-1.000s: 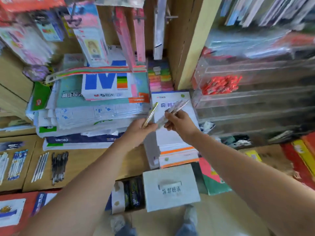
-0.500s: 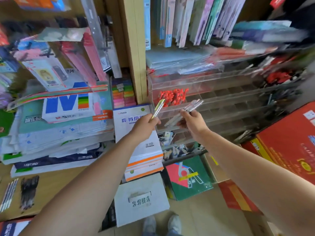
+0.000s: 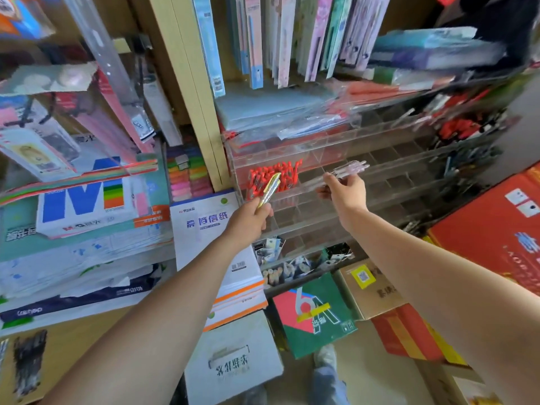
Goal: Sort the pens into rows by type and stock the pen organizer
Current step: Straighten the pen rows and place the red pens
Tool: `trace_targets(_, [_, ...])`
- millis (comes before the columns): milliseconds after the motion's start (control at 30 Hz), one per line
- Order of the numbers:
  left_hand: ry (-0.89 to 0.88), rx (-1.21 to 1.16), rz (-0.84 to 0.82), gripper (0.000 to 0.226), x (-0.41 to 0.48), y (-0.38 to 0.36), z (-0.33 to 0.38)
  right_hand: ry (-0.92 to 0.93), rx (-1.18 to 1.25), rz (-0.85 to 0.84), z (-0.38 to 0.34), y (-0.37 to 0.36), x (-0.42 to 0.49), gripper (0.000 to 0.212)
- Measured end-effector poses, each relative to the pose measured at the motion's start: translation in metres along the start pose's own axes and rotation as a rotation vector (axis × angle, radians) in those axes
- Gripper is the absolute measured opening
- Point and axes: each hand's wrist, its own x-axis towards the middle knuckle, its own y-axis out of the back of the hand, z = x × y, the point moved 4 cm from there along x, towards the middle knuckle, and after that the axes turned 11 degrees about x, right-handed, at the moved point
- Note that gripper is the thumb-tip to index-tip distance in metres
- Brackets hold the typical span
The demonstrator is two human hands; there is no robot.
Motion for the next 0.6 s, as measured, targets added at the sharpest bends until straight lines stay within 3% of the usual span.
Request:
trace_targets(167, [0.030,0.007,0.066,0.026,0.022,-0.014,0.012,0.025,-0.094,-0.016,-0.012,0.008,0.043,0.014])
trace_targets(433, [0.145,-0.102,0.148,0.025,0.043,-0.044,0.019,-0.006,-0.321,-0.194,0.013,-0.004,0.095,0.030])
trace_targets(600, [0.182,-0.093,0.184,0.026,0.047,-0.048,0.022,-0.002,-0.408,-0.223,0.021,-0.011,0.113,0.028])
